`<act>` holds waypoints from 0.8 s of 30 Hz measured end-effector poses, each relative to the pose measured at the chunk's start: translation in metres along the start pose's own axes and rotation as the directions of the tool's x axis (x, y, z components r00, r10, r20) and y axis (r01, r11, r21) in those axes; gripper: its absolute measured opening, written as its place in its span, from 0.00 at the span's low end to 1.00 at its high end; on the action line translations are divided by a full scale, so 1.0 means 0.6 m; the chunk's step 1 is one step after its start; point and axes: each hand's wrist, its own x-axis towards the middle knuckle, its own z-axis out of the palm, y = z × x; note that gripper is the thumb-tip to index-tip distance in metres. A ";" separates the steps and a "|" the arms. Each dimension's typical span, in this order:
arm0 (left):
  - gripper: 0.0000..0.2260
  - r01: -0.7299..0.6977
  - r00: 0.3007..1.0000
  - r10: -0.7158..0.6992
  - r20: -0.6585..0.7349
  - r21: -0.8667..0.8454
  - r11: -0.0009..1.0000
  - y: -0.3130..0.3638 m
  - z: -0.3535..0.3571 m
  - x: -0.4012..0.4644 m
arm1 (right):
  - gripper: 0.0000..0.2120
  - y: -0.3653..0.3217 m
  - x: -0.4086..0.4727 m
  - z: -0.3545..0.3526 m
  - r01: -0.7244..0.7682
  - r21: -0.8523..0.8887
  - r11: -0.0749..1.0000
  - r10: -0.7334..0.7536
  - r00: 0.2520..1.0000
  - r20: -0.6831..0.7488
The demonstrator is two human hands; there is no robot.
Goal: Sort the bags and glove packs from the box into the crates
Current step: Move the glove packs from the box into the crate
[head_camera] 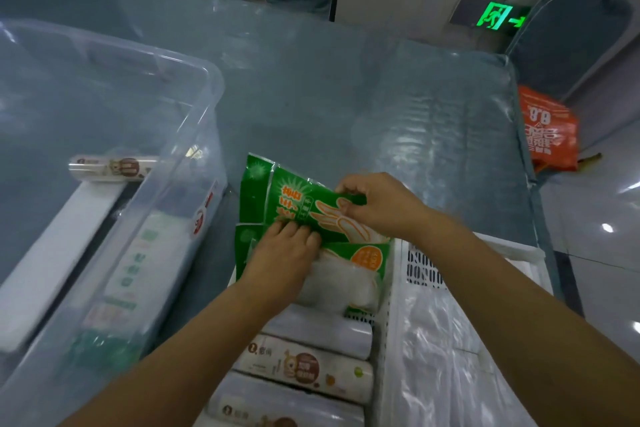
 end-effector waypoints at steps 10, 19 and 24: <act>0.16 -0.014 1.000 0.015 0.018 -0.021 1.000 0.006 -0.009 -0.013 | 0.08 0.020 0.003 0.023 0.013 -0.596 0.803 0.137 0.969 0.206; 0.16 -0.049 0.999 0.049 0.008 0.027 0.998 0.004 -0.004 0.015 | 0.14 0.020 0.019 0.052 0.119 -0.599 0.792 0.082 0.952 0.296; 0.16 0.027 0.997 -0.027 0.068 -0.008 1.000 -0.012 0.017 0.040 | 0.08 0.066 0.025 0.028 -0.170 -0.467 0.868 0.148 0.985 -0.085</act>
